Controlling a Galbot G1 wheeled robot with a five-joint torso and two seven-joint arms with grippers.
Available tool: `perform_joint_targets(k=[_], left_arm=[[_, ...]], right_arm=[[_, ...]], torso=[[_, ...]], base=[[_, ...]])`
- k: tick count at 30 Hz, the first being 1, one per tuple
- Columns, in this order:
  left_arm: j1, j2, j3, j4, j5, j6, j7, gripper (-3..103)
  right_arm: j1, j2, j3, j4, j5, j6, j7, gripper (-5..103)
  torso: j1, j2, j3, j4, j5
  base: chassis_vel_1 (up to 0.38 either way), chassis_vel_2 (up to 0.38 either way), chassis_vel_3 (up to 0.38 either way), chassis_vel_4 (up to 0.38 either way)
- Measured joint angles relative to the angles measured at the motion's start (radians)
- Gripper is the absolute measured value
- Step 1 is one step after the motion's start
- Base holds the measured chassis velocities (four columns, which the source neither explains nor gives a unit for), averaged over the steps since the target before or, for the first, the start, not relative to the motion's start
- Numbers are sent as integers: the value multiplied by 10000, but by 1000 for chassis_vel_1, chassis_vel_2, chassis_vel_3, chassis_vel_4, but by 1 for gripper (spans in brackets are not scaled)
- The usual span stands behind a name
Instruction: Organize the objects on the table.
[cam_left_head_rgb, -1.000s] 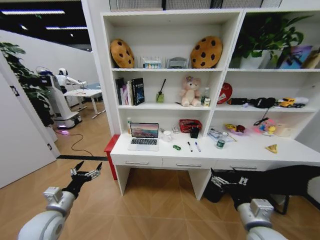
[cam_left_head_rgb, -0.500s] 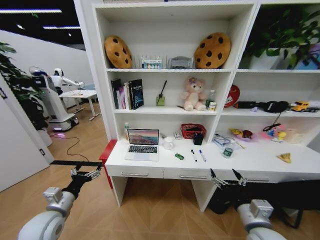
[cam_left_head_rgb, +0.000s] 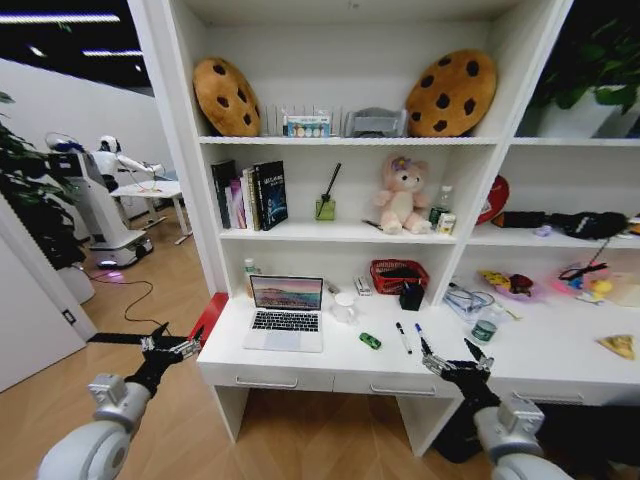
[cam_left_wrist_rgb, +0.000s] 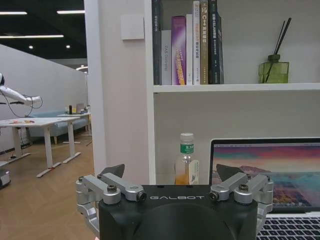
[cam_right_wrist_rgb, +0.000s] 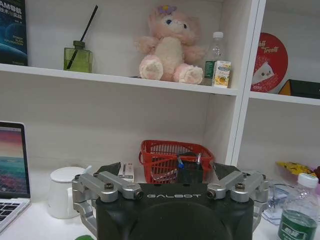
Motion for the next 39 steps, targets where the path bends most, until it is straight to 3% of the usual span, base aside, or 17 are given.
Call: perform_joint_targets(k=[2, 5, 8, 9, 14, 15, 18, 20, 23, 24, 27, 29, 34, 39], left_arm=[[-7, -10, 0, 28, 31, -41, 64, 103], [5, -26, 0, 48, 50, -124, 188, 94], [-9, -33, 11, 41, 51, -145, 241, 78], [-9, -33, 11, 41, 51, -145, 241, 78], [-97, -44, 37, 16, 17, -145, 252, 56], [-97, -44, 37, 16, 17, -145, 252, 56], [-199, 97, 121, 6, -150, -122, 234, 40], [-210, 198, 208, -30, -259, -76, 231, 40], [-528, 711, 750, -209, -536, 240, -193, 24], [-528, 711, 750, -209, -536, 240, -193, 24], [-1398, 1191, 1650, -230, -888, 796, -882, 7], [-1797, 1388, 2086, -238, -1057, 983, -1156, 3], [-3345, 1777, 3289, -238, -1679, 1622, -1800, 0], [-5621, 1784, 5136, 647, -2255, 2398, -2401, 0]], right_arm=[[18, 0, -15, -34, -30, 12, 6, 100], [35, 3, -30, -62, -58, 13, 33, 100], [59, 13, -31, -82, -57, 6, 46, 100], [59, 13, -31, -82, -57, 6, 46, 100], [138, 55, -32, -171, -131, -10, 39, 100], [138, 55, -32, -171, -131, -10, 39, 100], [280, 106, -74, -297, -205, -2, 8, 100], [319, 118, -105, -335, -246, 11, -1, 100], [465, 147, -225, -536, -500, 122, -63, 100], [465, 147, -225, -536, -500, 122, -63, 100], [641, 21, -329, -829, -623, 177, -149, 100], [726, -66, -366, -987, -660, 222, -190, 100], [966, -272, -446, -1544, -830, 378, -330, 100], [1291, -364, -539, -2346, -955, 513, -382, 100]], torso=[[1, -1, 1, 2, 9], [10, -4, 3, 4, 3], [7, -4, 2, 0, 7], [7, -4, 2, 0, 7], [-10, 3, -3, 2, 6], [-10, 3, -3, 2, 6], [-10, 3, -3, 5, 6], [-9, 3, -3, 5, 4], [-2, 1, 0, 4, 7], [-2, 1, 0, 4, 7], [0, 0, 1, 1, 6], [-1, 0, 1, 2, 4], [-1, 0, 1, 2, 9], [0, -1, 2, 5, 5]], base=[[-228, 210, 208, -211], [-139, 131, 174, -159], [-66, 64, 43, -30], [0, 0, 0, 0], [13, -8, -10, 8], [63, -41, -50, 38], [21, -17, -16, 16], [0, 0, 0, 0], [0, 0, 0, 0], [0, 0, 0, 0], [0, 0, 0, 0], [0, 0, 0, 0], [0, 0, 0, 0], [0, 0, 0, 0]])
